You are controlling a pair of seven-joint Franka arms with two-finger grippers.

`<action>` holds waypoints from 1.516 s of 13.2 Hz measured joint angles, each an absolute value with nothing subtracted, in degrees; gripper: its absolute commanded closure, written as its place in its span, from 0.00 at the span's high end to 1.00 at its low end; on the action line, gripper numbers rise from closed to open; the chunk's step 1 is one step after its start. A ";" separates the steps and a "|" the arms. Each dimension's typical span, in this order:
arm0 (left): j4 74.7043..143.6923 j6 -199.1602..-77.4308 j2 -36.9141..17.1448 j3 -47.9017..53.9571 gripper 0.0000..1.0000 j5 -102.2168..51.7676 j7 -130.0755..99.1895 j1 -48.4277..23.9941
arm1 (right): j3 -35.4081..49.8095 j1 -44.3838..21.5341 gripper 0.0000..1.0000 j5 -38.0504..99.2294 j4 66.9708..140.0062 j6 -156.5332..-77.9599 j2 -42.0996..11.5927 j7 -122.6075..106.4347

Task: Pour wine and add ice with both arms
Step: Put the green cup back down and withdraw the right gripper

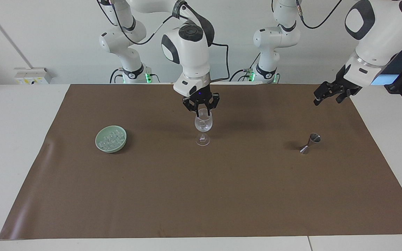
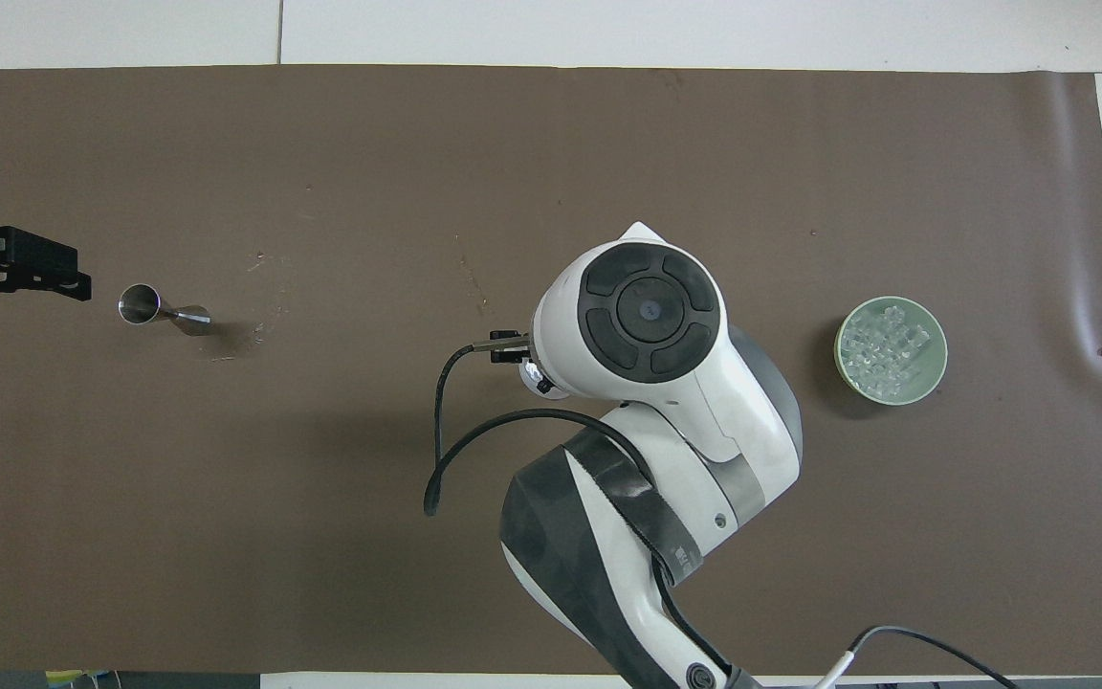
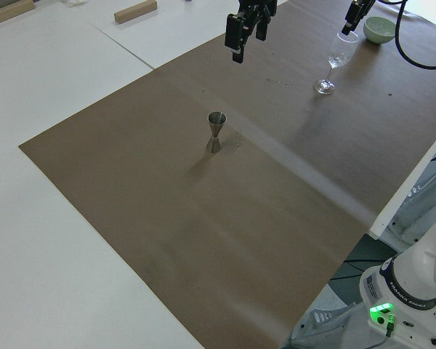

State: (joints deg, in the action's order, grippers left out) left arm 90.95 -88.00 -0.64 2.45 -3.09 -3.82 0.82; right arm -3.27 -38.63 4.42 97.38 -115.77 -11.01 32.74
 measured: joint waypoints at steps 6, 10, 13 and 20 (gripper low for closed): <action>85.78 -80.13 -0.59 2.07 1.00 -2.35 0.14 0.52 | -4.17 -37.41 0.60 0.64 85.87 -103.36 -11.95 32.89; 87.33 -80.55 -0.43 2.07 1.00 -2.35 0.22 0.50 | -4.61 -30.01 1.00 -0.21 83.60 -97.03 -11.81 32.56; 88.65 -81.52 0.01 2.08 1.00 -2.35 0.81 0.39 | -4.81 -22.40 1.00 -0.34 84.16 -95.36 -11.26 29.43; 89.95 -84.59 0.69 2.15 1.00 -1.23 2.39 0.27 | -4.98 -7.68 1.00 -0.34 86.03 -86.37 -3.64 15.86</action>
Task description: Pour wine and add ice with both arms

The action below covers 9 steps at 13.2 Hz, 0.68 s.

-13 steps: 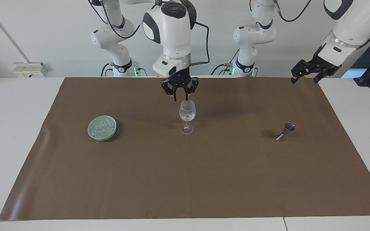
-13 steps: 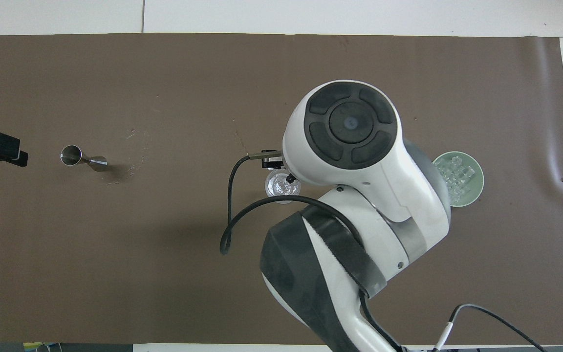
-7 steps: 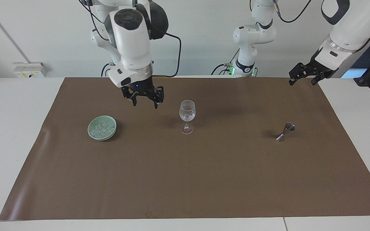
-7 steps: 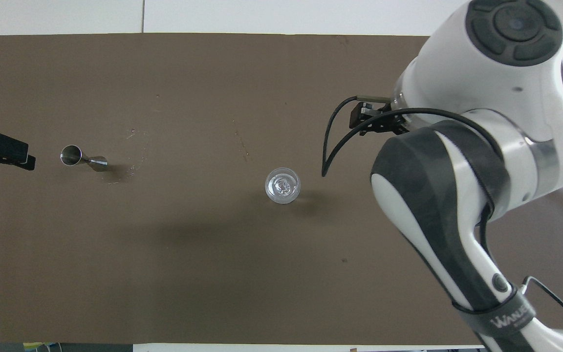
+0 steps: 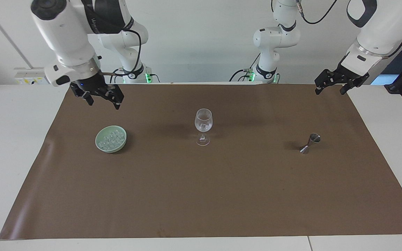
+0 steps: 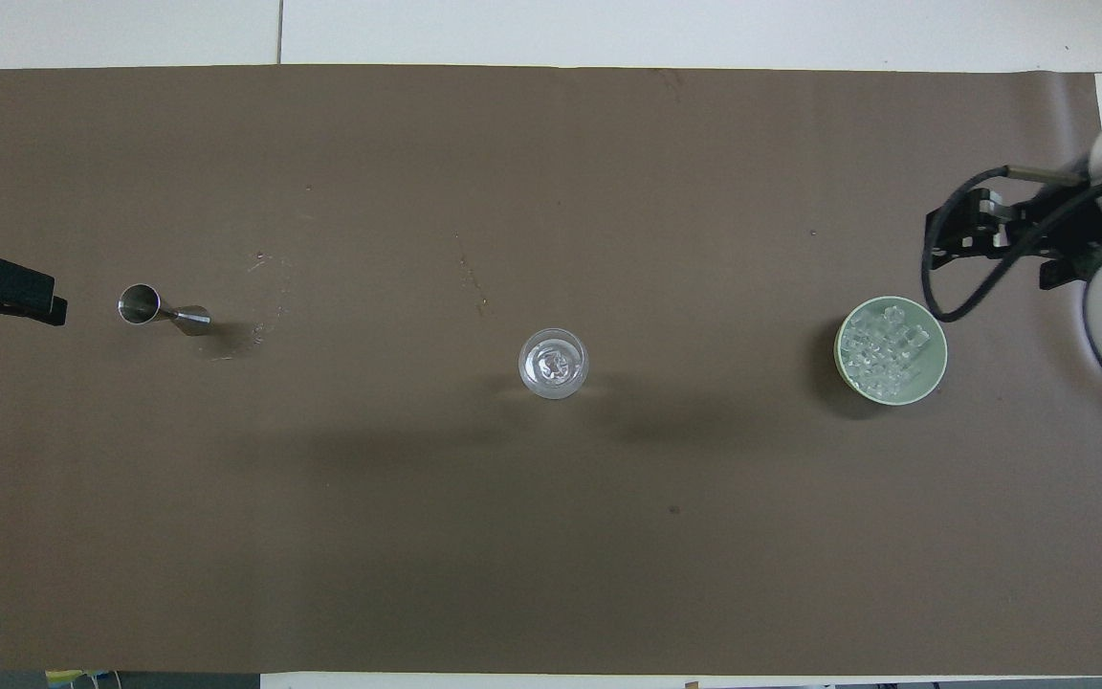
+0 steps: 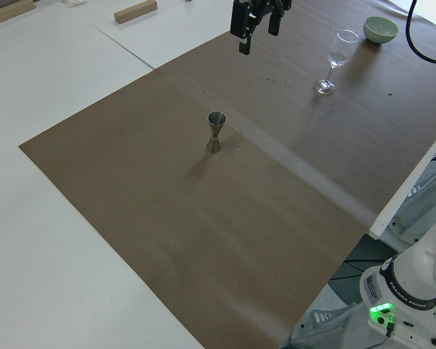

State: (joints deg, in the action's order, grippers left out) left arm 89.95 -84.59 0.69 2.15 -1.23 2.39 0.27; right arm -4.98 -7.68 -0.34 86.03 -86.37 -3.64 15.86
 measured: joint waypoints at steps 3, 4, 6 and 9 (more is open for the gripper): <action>90.12 -84.99 0.80 2.23 1.00 -1.21 2.40 0.24 | -4.96 -4.22 1.00 -0.32 86.52 -82.39 -1.02 10.97; 90.18 -85.03 0.80 2.23 1.00 -1.20 2.40 0.24 | -4.93 -3.31 1.00 -0.31 86.66 -81.60 -0.67 8.38; 90.29 -85.04 0.83 2.22 1.00 -1.20 2.40 0.24 | -4.99 -2.15 1.00 -0.31 87.04 -80.52 0.00 4.38; 90.31 -85.04 0.84 2.21 1.00 -1.19 2.40 0.24 | -4.92 -1.90 1.00 -0.31 88.76 -80.56 2.29 3.81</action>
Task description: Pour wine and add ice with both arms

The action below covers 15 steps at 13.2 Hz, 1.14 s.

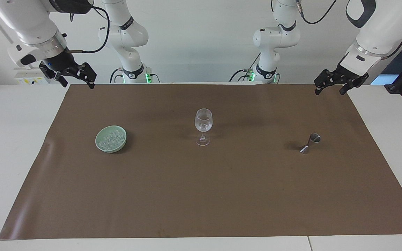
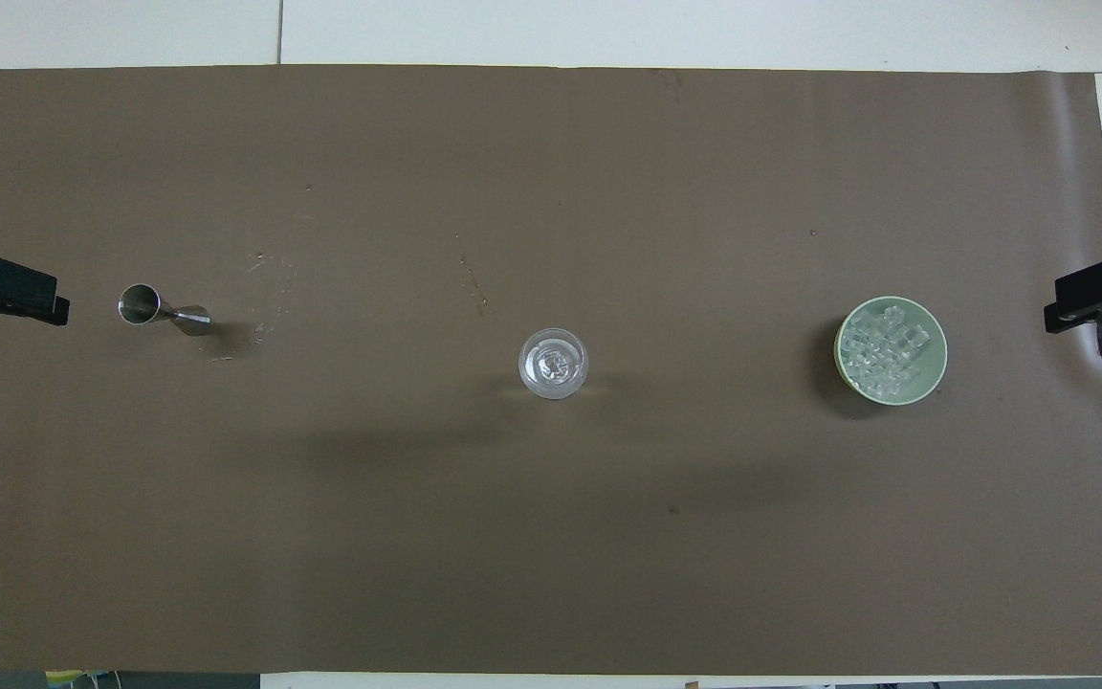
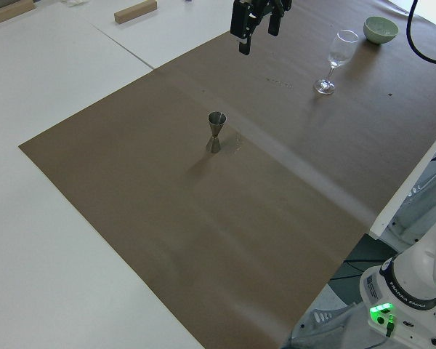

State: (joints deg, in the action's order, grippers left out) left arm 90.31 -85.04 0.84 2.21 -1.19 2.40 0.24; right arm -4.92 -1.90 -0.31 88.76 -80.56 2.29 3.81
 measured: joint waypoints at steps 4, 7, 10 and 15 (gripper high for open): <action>90.31 -85.04 0.87 2.21 1.00 -1.19 2.40 0.24 | -4.75 -0.09 1.00 -0.38 89.87 -81.76 2.99 3.70; 90.32 -85.04 0.87 2.21 1.00 -1.18 2.40 0.24 | -4.20 0.17 1.00 -1.35 89.80 -81.77 2.26 3.70; 90.32 -85.04 0.89 2.21 1.00 -1.17 2.40 0.24 | -3.96 0.54 1.00 -1.42 89.41 -81.78 1.71 3.70; 90.33 -85.04 0.89 2.21 1.00 -1.17 2.40 0.24 | -3.92 0.57 1.00 -1.41 89.02 -81.80 1.71 3.70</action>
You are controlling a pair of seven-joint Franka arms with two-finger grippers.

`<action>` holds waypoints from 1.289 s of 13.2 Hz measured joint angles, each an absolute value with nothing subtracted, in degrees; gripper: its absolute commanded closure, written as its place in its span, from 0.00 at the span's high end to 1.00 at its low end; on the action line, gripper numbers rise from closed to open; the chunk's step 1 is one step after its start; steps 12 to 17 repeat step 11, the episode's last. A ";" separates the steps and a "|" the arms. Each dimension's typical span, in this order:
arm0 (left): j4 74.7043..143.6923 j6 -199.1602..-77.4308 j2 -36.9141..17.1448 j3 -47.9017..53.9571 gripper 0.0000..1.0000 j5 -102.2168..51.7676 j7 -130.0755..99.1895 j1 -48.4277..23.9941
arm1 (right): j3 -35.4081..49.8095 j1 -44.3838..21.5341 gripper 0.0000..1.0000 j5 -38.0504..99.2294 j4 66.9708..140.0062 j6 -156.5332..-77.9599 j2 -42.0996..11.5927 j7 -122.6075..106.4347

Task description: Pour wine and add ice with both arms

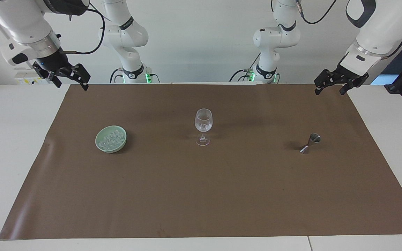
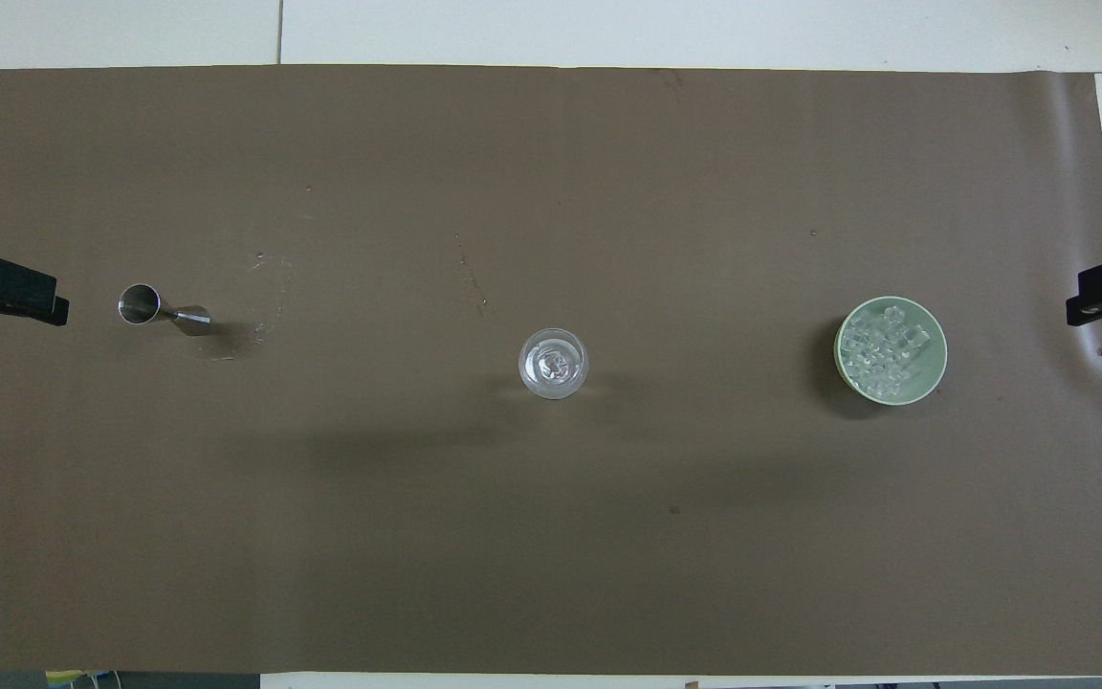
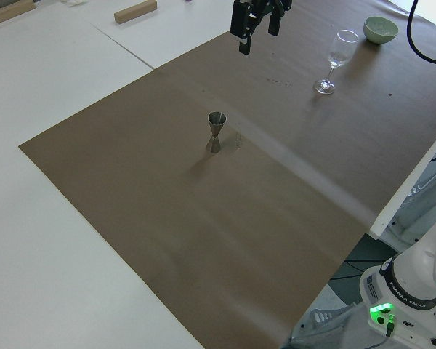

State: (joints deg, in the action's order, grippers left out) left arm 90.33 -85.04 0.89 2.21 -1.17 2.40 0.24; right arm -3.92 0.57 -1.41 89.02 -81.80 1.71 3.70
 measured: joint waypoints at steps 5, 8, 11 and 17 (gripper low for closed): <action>90.33 -85.04 0.89 2.21 1.00 -1.17 2.40 0.24 | -3.92 0.70 1.00 -1.39 91.32 -82.62 1.94 3.70; 90.33 -85.04 0.89 2.21 1.00 -1.17 2.40 0.24 | -3.92 0.88 1.00 -1.39 91.73 -83.27 2.07 3.70; 90.33 -85.04 0.89 2.21 1.00 -1.17 2.40 0.24 | -3.92 0.90 1.00 -1.39 91.83 -83.27 2.39 3.69; 90.33 -85.04 0.89 2.21 1.00 -1.17 2.40 0.24 | -3.92 0.90 1.00 -1.39 91.83 -83.27 2.39 3.69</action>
